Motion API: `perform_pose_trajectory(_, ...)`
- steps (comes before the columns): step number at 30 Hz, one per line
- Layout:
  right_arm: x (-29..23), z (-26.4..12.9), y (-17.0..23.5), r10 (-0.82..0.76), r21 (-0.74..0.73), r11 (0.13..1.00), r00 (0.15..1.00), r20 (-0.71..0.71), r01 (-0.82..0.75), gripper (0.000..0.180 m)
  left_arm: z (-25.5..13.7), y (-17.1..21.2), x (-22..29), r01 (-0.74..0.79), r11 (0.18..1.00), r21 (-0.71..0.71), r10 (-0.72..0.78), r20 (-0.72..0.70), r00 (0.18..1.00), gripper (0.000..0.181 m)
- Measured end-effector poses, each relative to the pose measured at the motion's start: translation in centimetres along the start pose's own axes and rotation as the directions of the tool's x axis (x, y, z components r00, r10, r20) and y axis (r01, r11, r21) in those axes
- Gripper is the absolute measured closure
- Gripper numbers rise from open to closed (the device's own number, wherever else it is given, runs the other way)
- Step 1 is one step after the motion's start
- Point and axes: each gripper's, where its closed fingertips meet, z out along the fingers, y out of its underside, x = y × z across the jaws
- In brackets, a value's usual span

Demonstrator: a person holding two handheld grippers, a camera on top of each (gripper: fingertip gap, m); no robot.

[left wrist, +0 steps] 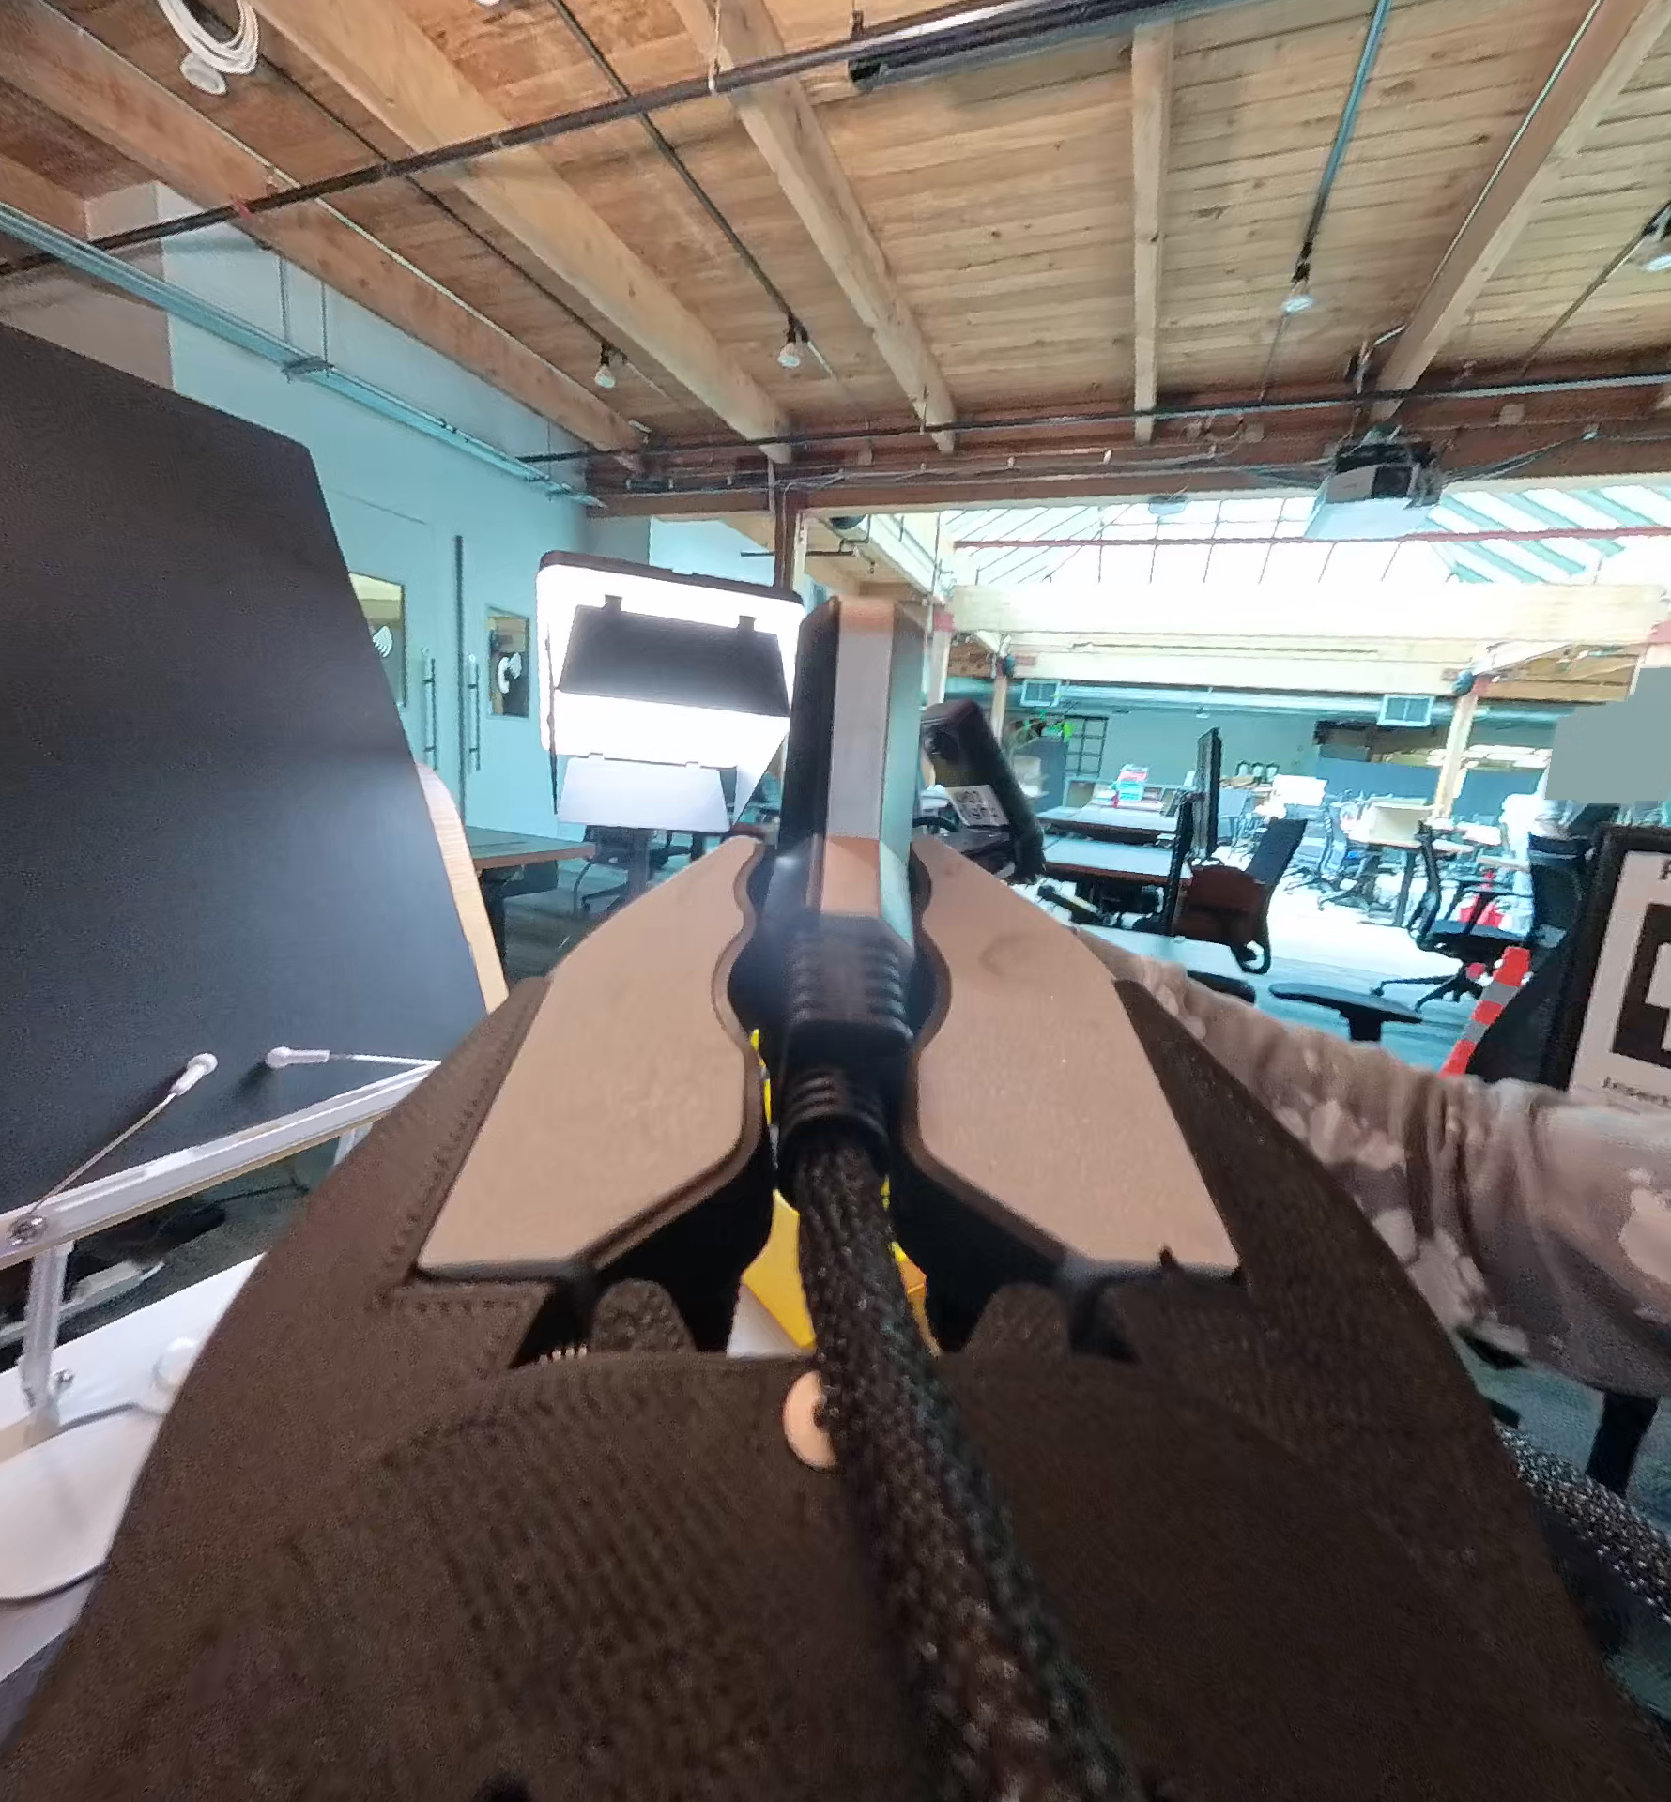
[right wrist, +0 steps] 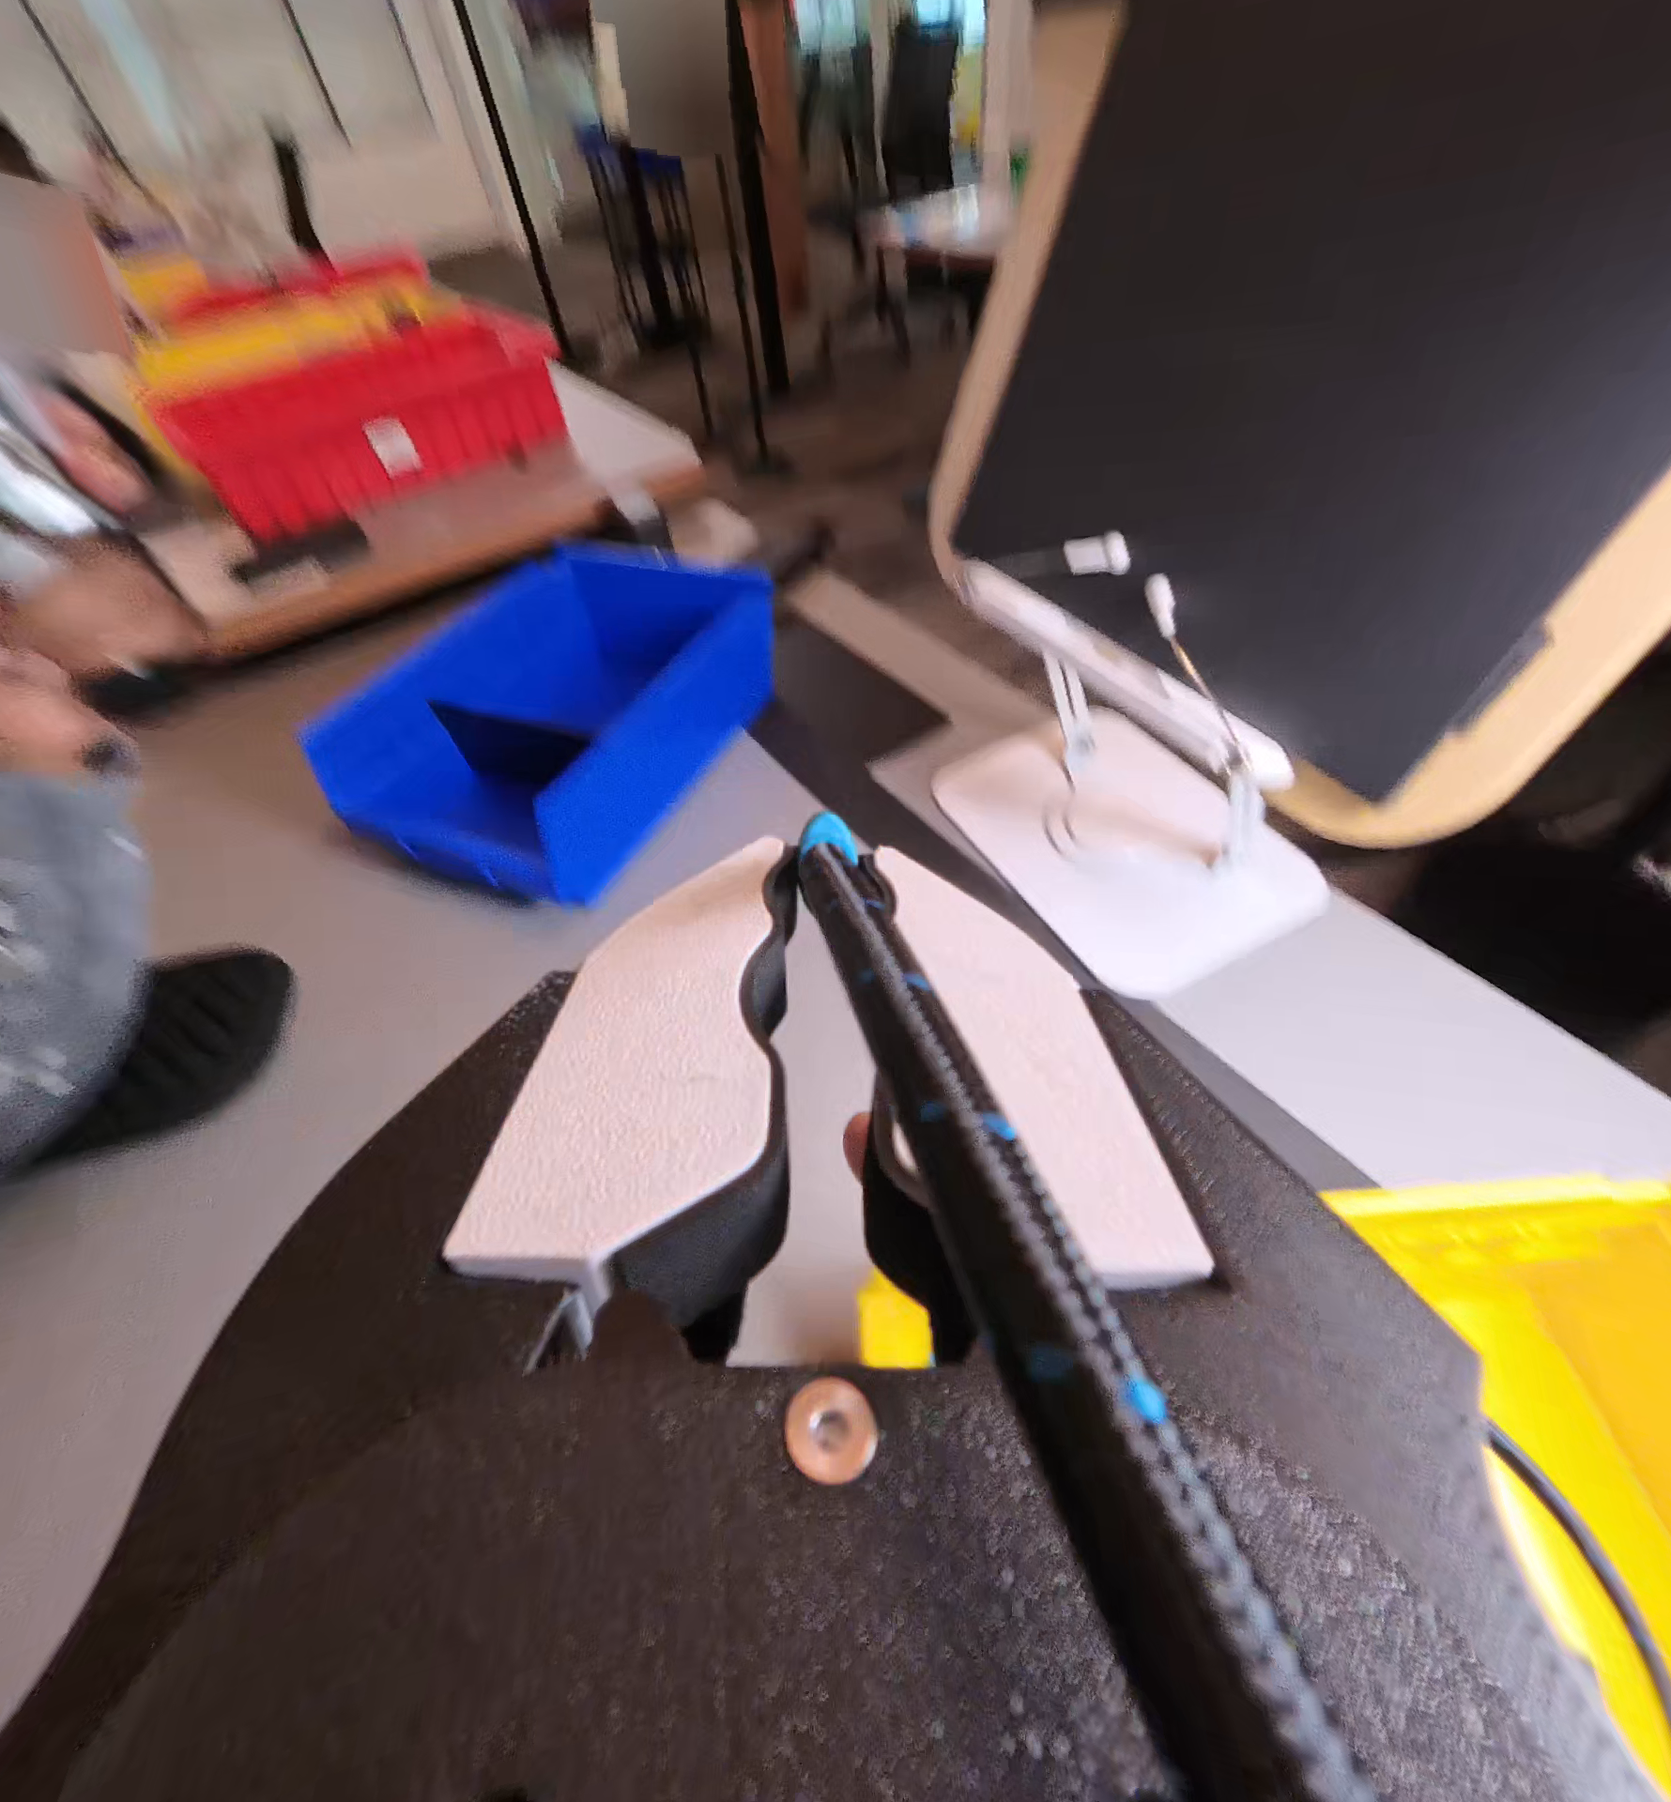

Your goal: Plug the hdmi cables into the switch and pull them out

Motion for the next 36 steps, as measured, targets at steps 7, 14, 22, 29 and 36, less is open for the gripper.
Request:
perform_pose_trajectory(7, 4.3, 2.2, 13.9, 0.082, -0.434, 0.894, 0.993, -0.080, -0.109, 0.168, 0.2, 1.5, -0.9, -0.092, 0.988, -0.125, 0.102, 0.079, 0.992, 0.156)
perform_pose_trajectory(14, 2.7, -0.3, 19.8, 0.230, -0.584, 0.768, 0.964, -0.131, -0.263, 0.165, 1.2, 5.6, -2.5, -0.161, 0.932, -0.326, 0.214, 0.134, 0.968, 0.156)
perform_pose_trajectory(22, 0.9, -4.4, 22.2, 0.037, -0.727, 0.670, 0.985, -0.170, -0.150, 0.153, 2.7, 10.6, -3.0, -0.239, 0.817, -0.524, 0.350, 0.121, 0.929, 0.156)
perform_pose_trajectory(29, -7.8, -2.5, 9.6, -0.135, -0.274, 0.952, 0.991, 0.023, 0.136, 0.153, 4.1, 15.0, -4.0, -0.399, 0.609, -0.685, 0.611, 0.086, 0.787, 0.156)
perform_pose_trajectory(36, -10.1, -0.3, 4.8, -0.695, -0.251, 0.706, 0.715, -0.072, 0.662, 0.138, 5.8, 18.4, -1.1, -0.496, 0.500, -0.710, 0.659, -0.060, 0.750, 0.156)
